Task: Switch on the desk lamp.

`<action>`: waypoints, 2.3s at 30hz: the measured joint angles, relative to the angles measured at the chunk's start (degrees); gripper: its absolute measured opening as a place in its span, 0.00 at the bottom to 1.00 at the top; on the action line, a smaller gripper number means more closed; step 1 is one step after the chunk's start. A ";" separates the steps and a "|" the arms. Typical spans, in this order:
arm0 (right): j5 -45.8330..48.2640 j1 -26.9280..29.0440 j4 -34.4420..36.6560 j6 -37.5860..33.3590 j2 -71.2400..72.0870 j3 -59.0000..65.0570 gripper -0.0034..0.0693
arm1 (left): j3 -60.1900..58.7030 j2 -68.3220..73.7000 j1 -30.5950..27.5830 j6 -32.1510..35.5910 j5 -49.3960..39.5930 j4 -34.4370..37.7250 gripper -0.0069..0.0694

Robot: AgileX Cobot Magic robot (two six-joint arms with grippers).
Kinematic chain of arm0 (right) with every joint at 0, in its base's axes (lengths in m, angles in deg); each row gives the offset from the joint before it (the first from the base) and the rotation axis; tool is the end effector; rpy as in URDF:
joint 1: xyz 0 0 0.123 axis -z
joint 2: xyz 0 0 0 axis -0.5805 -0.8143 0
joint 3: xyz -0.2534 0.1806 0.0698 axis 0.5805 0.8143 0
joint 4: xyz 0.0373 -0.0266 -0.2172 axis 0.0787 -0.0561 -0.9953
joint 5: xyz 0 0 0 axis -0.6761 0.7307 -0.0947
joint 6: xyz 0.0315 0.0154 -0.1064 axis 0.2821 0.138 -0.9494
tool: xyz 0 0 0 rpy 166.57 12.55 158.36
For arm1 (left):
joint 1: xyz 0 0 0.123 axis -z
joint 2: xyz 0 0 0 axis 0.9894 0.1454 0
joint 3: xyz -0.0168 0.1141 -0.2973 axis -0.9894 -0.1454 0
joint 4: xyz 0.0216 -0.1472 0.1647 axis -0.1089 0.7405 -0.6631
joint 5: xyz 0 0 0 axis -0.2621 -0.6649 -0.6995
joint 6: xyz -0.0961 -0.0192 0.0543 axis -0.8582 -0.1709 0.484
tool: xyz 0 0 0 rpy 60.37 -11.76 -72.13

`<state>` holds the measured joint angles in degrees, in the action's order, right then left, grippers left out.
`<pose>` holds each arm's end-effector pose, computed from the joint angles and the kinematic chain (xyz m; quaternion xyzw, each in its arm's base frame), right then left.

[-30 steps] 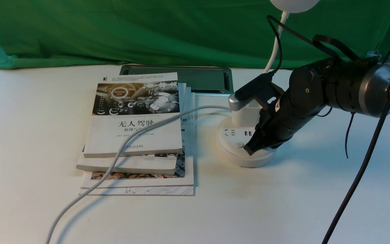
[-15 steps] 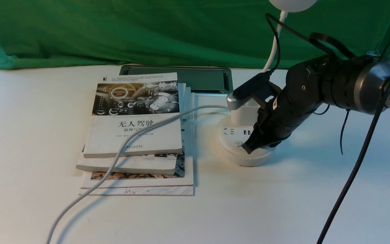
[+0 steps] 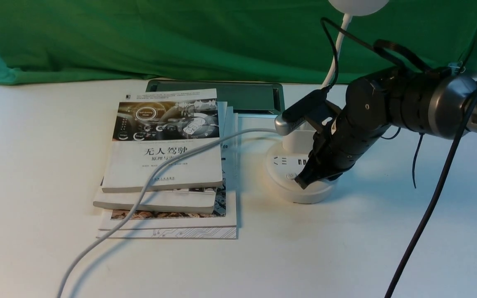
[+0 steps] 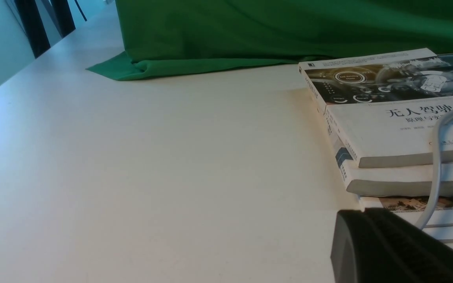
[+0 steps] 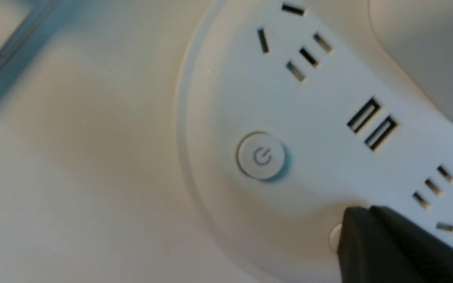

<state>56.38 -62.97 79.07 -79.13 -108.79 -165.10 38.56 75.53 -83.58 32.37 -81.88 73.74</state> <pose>0.3669 0.1919 0.2087 -0.3547 0.9155 0.0251 0.1880 0.0122 -0.0016 0.1868 0.0220 0.7544 0.0298 0.6554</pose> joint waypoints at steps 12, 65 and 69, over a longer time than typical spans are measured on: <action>2.54 -0.11 0.46 6.41 29.52 16.01 0.15 | 0.00 0.00 0.00 0.00 0.00 0.00 0.12; -33.47 26.90 -3.14 26.36 114.32 81.96 0.32 | 0.00 0.00 0.00 0.00 -0.05 0.00 0.12; -28.28 27.01 -2.84 26.36 114.32 81.96 0.33 | 0.00 0.00 0.00 0.00 -0.05 0.00 0.12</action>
<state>28.10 -35.96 76.23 -52.78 5.53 -83.14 38.56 75.53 -83.58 32.37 -81.93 73.74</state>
